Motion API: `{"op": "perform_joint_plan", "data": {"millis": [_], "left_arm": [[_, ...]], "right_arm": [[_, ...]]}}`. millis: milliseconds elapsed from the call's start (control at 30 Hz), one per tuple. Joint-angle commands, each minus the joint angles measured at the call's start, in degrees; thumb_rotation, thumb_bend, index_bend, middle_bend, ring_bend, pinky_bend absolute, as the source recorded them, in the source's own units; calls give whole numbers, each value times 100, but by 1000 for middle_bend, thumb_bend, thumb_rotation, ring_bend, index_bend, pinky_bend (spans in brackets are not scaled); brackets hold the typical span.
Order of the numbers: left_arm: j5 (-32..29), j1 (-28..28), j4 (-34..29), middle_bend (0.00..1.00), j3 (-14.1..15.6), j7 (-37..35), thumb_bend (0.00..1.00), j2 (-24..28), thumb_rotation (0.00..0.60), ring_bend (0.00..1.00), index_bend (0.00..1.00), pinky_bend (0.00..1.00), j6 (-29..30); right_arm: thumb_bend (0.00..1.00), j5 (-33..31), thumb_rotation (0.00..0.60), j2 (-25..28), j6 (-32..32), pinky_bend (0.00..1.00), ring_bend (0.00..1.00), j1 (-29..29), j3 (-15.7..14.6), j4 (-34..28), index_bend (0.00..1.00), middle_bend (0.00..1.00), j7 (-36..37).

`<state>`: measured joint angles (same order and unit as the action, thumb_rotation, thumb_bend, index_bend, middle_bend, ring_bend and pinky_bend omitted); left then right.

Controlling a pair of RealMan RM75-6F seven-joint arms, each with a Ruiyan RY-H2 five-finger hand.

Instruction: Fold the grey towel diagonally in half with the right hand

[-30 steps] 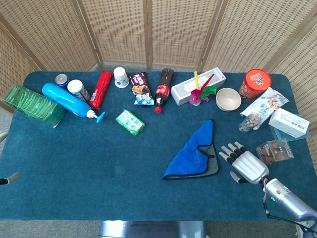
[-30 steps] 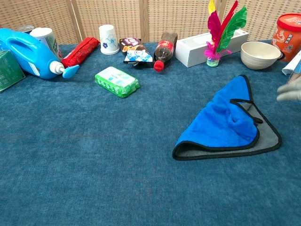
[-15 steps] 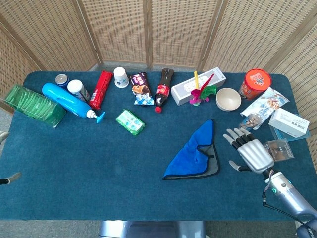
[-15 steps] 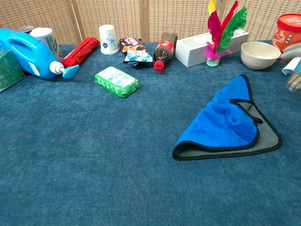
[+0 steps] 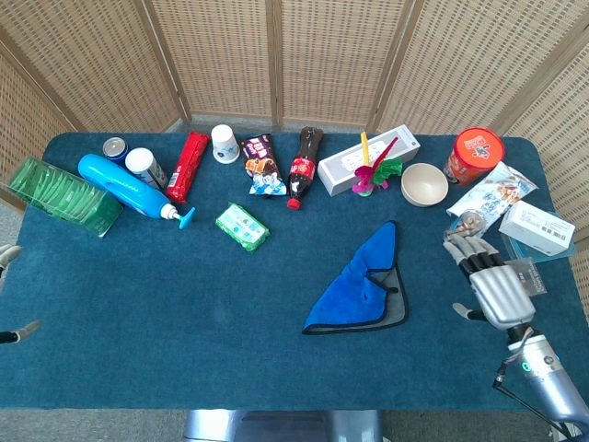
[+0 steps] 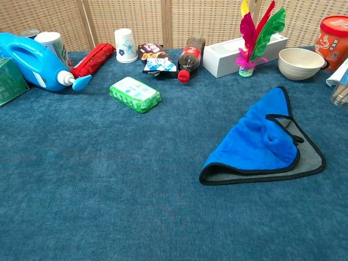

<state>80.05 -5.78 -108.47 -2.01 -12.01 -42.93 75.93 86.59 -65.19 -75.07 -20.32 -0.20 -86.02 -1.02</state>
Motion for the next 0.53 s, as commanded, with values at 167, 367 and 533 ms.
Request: {"op": "perform_joint_plan", "data": {"millis": [167,367,533], "left_arm": [[37,-29,11,0,23,5,190,-2,600,0,0,0,-53],[13,-49,11,0,34,33,190,-12,600,0,0,0,-95],[56,-17,4,0,70,53,190,-18,600,0,0,0,-52]], "right_arm": [[0,-249,600,79,-479,117,0,424,131,-320,0,0,321],[0,-233,600,93,-1002,117,0,866,115,-488,0,0,651],[0,-146,600,118,-1270,117,0,1069,144,-465,0,0,686]]}}
